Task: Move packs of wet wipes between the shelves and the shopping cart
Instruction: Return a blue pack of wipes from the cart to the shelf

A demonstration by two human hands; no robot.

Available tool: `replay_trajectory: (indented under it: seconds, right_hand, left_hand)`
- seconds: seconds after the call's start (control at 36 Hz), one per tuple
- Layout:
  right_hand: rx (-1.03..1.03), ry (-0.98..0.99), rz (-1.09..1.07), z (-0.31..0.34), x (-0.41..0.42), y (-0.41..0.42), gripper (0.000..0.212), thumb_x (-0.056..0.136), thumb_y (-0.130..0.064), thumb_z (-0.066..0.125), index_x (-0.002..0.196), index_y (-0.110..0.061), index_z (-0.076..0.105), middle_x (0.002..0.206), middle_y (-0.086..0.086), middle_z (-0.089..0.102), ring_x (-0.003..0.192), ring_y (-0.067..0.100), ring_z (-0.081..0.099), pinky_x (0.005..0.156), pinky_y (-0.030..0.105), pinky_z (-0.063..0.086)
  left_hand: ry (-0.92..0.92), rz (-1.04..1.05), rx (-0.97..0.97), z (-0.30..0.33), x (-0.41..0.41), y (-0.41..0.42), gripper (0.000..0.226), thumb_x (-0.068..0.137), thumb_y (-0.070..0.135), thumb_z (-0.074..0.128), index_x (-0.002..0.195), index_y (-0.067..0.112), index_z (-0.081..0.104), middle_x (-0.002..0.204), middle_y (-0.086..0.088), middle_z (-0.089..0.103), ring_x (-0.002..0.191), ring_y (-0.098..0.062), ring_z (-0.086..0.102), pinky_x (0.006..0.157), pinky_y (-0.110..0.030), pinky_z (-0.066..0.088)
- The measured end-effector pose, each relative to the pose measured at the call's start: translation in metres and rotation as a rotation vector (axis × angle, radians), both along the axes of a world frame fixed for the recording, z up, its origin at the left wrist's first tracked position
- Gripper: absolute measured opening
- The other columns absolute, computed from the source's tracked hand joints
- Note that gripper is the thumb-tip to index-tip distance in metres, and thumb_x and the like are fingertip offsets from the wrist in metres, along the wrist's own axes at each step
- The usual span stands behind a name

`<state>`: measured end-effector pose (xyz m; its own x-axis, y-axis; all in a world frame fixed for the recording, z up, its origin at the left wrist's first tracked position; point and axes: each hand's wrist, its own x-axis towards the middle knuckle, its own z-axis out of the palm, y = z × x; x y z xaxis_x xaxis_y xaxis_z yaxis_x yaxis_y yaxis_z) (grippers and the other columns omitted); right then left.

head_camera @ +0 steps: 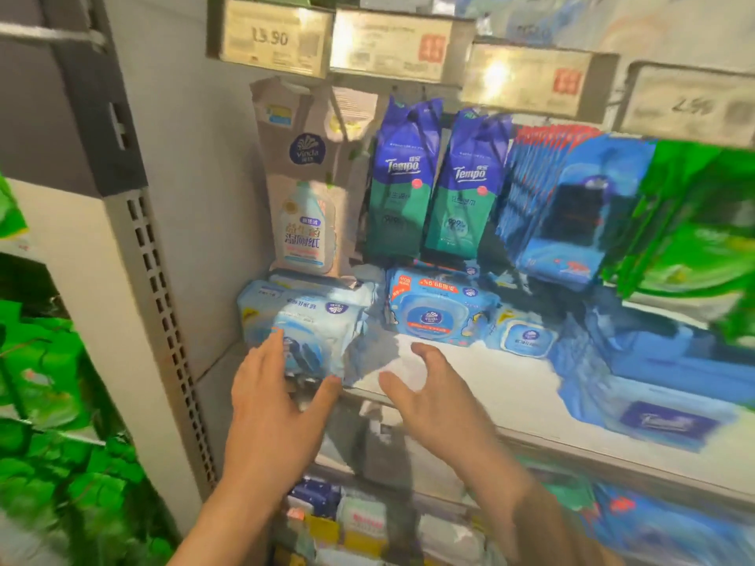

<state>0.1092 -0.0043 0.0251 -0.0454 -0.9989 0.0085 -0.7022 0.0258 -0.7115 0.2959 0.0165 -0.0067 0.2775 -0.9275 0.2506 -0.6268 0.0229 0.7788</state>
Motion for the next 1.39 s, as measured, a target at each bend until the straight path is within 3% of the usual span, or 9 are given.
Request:
replay_trajectory:
  seconds: [0.08,0.25,0.42,0.53,0.61,0.92,1.08,1.31,1.39]
  right_hand:
    - [-0.011,0.005,0.001,0.001,-0.026,0.023,0.066,0.095,-0.045,0.060,0.151,-0.021,0.036,0.156,-0.005,0.041,0.143,0.015,0.037,0.107,0.020,0.029]
    - [-0.082,0.061,0.017,-0.010,-0.068,0.067,0.067,0.094,-0.047,0.061,0.149,-0.017,0.038,0.154,0.000,0.043,0.141,0.021,0.038,0.114,0.030,0.027]
    - [-0.088,0.126,0.092,-0.019,-0.076,0.094,0.067,0.095,-0.050,0.055,0.150,-0.017,0.035,0.156,0.001,0.038,0.144,0.023,0.033,0.121,0.038,0.023]
    - [-0.107,0.152,0.196,-0.026,-0.070,0.114,0.066,0.098,-0.047,0.052,0.153,-0.016,0.030,0.163,0.003,0.026,0.152,0.019,0.018,0.125,0.041,0.010]
    - [-0.143,0.124,0.228,-0.033,-0.060,0.125,0.067,0.097,-0.047,0.054,0.152,-0.016,0.034,0.163,0.003,0.028,0.153,0.018,0.018,0.126,0.042,0.003]
    - [-0.077,0.136,0.394,-0.028,0.006,0.159,0.063,0.097,-0.047,0.052,0.152,-0.022,0.033,0.161,-0.003,0.031,0.150,0.018,0.018,0.124,0.045,0.015]
    - [-0.071,0.158,0.431,-0.025,0.063,0.174,0.059,0.095,-0.048,0.055,0.146,-0.024,0.038,0.154,-0.006,0.039,0.144,0.021,0.031,0.120,0.047,0.025]
    - [-0.039,0.252,0.629,-0.038,0.168,0.205,0.073,0.100,-0.049,0.051,0.160,-0.023,0.019,0.168,-0.006,0.011,0.155,0.016,0.006,0.127,0.039,0.005]
    - [-0.004,0.268,0.685,-0.045,0.210,0.220,0.075,0.098,-0.053,0.051,0.160,-0.027,0.019,0.168,-0.008,0.010,0.155,0.023,0.005,0.126,0.044,0.007]
  left_hand:
    - [-0.049,-0.025,0.022,0.002,-0.019,0.020,0.100,0.082,0.075,0.059,0.159,0.017,0.034,0.160,-0.007,0.038,0.151,-0.026,0.026,0.125,-0.042,0.023]
    - [-0.115,-0.034,0.028,0.003,-0.053,0.071,0.088,0.091,0.058,0.063,0.163,0.027,0.024,0.169,0.006,0.022,0.156,-0.009,0.009,0.124,-0.030,0.012]
    - [-0.203,-0.023,0.053,-0.001,-0.059,0.121,0.090,0.089,0.072,0.055,0.162,0.029,0.024,0.168,0.014,0.021,0.157,-0.009,0.007,0.124,-0.031,0.012]
    - [-0.204,0.037,0.116,0.000,-0.053,0.154,0.096,0.082,0.078,0.044,0.162,0.030,0.023,0.168,0.015,0.020,0.157,-0.009,0.008,0.124,-0.030,0.010]
    - [-0.204,0.095,0.143,-0.001,-0.046,0.178,0.092,0.084,0.075,0.049,0.162,0.031,0.024,0.167,0.015,0.022,0.156,-0.009,0.008,0.124,-0.031,0.009]
    - [-0.143,0.231,0.227,-0.007,0.012,0.234,0.089,0.088,0.071,0.054,0.162,0.035,0.022,0.168,0.015,0.019,0.157,-0.009,0.005,0.127,-0.041,0.017]
    - [-0.108,0.314,0.239,-0.008,0.062,0.262,0.087,0.089,0.073,0.051,0.162,0.041,0.016,0.168,0.020,0.014,0.156,-0.007,0.009,0.125,-0.044,0.019]
    - [0.035,0.462,0.287,-0.027,0.154,0.324,0.084,0.090,0.071,0.054,0.161,0.044,0.019,0.169,0.015,0.017,0.156,-0.011,0.015,0.125,-0.043,0.019]
    - [0.095,0.502,0.318,-0.035,0.187,0.347,0.083,0.091,0.070,0.054,0.161,0.044,0.018,0.170,0.012,0.016,0.157,-0.014,0.012,0.126,-0.045,0.018]
